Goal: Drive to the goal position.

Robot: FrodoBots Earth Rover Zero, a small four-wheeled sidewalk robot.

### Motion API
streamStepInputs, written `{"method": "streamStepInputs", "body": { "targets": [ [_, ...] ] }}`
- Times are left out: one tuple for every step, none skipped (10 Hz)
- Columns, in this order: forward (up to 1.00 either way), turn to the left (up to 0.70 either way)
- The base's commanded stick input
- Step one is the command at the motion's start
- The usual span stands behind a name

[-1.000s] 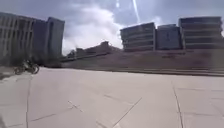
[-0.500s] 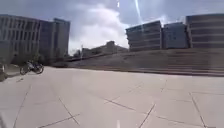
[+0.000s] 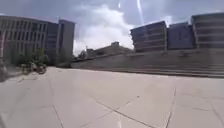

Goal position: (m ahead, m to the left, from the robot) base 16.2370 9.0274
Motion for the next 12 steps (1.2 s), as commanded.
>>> {"method": "streamStepInputs", "body": {
  "targets": [
    [0.7,0.0],
    [0.7,0.0],
    [0.7,0.0],
    [0.7,0.0],
    [0.7,0.0],
    [0.7,0.0],
    [0.7,0.0],
    [0.7,0.05],
    [0.7,0.1],
    [0.7,0.14],
    [0.7,0.14],
    [0.7,0.14]
  ]
}}
